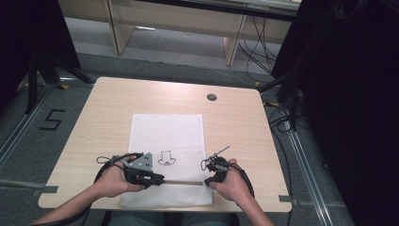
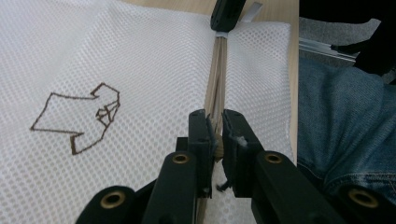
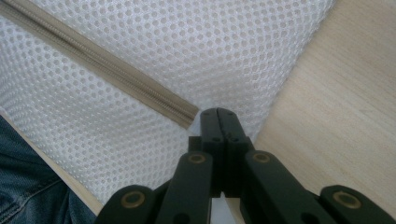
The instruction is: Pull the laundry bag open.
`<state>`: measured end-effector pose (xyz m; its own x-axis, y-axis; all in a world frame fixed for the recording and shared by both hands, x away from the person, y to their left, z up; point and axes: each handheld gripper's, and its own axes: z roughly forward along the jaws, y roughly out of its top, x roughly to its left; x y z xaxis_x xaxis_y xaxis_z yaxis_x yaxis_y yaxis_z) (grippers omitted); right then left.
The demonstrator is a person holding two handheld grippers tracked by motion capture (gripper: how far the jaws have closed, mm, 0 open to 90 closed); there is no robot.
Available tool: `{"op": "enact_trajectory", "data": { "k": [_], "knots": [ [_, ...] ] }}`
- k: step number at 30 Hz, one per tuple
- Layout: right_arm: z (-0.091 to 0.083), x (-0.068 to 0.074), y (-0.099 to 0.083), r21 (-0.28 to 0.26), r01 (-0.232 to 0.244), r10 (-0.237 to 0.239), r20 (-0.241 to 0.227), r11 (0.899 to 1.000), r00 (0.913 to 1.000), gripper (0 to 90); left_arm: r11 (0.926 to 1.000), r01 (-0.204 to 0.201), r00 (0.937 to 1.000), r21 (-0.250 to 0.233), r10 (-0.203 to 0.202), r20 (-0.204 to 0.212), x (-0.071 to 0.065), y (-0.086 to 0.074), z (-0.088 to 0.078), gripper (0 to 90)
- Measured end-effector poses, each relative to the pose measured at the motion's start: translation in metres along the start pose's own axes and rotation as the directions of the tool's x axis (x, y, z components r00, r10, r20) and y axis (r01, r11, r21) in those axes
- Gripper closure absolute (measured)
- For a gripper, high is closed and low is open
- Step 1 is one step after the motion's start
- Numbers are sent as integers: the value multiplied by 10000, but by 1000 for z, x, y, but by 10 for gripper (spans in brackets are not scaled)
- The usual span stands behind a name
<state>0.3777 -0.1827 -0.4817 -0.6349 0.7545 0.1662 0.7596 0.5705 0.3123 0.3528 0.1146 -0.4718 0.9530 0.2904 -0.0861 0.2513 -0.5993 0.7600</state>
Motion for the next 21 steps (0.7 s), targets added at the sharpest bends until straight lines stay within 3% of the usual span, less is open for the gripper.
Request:
{"op": "enact_trajectory", "data": {
  "k": [4, 21],
  "knots": [
    [-1, 0, 0, -6, 20, -20, -21, 10000, 10000, 900, 9997, 202, 9998, -115, -203, -65, 1, -3, -3, 821],
    [0, 0, 0, -11, 5, -5, 0, 10000, 10000, 900, 9996, 245, 9997, -113, -245, 6, 2, -6, -6, 821]
  ]
}}
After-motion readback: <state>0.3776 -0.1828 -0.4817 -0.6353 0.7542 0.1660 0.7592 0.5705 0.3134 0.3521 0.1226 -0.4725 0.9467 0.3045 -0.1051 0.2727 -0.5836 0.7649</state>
